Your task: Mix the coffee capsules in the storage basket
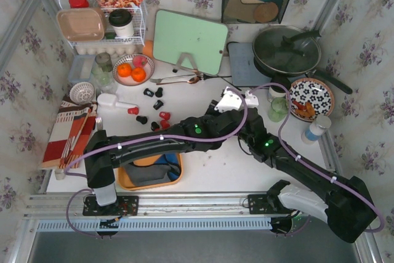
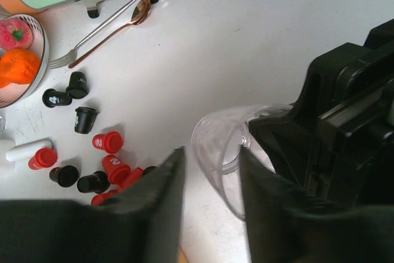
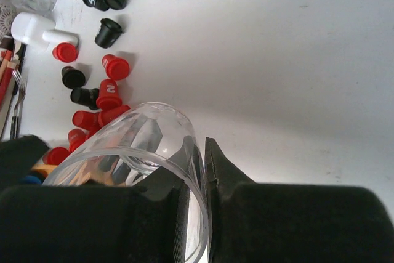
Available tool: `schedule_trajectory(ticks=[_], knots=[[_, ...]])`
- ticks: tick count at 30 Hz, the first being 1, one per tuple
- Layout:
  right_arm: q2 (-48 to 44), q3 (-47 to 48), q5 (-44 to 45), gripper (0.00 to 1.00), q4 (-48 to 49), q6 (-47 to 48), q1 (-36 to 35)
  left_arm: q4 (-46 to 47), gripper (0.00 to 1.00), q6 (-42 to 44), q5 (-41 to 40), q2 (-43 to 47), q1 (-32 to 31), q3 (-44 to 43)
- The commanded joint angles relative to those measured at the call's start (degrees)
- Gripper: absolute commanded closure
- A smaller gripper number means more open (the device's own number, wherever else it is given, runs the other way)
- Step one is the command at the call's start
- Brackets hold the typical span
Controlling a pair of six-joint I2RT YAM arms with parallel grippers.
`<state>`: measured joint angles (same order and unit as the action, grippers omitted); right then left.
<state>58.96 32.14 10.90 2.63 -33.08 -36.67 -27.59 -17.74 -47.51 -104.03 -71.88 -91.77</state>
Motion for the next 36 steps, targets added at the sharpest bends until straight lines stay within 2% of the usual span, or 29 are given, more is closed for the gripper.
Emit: schedule_trajectory(ticks=[1, 2, 4, 7, 9, 10, 14, 15, 16, 24, 36], knots=[[-0.9, 0.0, 2.5, 1.00, 0.4, 0.3, 0.0, 0.8, 0.50, -0.8, 0.8, 2.3, 0.0, 0.5], [-1.0, 0.0, 2.9, 1.00, 0.4, 0.3, 0.1, 0.6, 0.42, -1.3, 0.7, 3.0, 0.0, 0.7], [-1.4, 0.1, 3.3, 1.00, 0.0, 0.4, 0.0, 0.6, 0.33, -1.8, 0.4, 4.6, -0.1, 1.3], [-1.6, 0.3, 3.8, 1.00, -1.1, 0.3, 0.0, 1.2, 0.28, -1.9, -0.2, 7.6, -0.1, 2.7], [-1.7, 0.5, 4.3, 1.00, -1.6, 0.2, 0.0, 1.8, 0.22, -1.8, -1.1, 10.2, -0.1, 4.1], [-1.7, 0.5, 4.6, 1.00, -1.9, 0.1, 0.0, 2.2, 0.16, -1.7, -1.5, 11.4, 0.0, 4.8], [-1.6, 0.7, 6.0, 1.00, -2.6, 0.1, 0.0, 3.2, 0.11, -0.7, -3.2, 15.6, 0.1, 7.4], [-1.5, 0.7, 6.6, 1.00, -2.7, 0.1, 0.0, 3.1, 0.04, -0.8, -3.8, 16.4, 0.1, 8.0], [-1.4, 0.7, 7.0, 1.00, -2.7, 0.1, 0.0, 3.0, 0.01, -1.0, -4.4, 17.4, 0.2, 8.7], [-0.6, 1.9, 9.9, 1.00, -4.3, 0.0, 0.1, 1.2, 0.00, -4.1, -6.5, 25.6, 1.8, 15.6], [0.4, 3.6, 11.6, 1.00, -6.0, -0.4, 0.4, -3.3, 0.00, -8.5, -7.9, 30.3, 3.0, 20.1]])
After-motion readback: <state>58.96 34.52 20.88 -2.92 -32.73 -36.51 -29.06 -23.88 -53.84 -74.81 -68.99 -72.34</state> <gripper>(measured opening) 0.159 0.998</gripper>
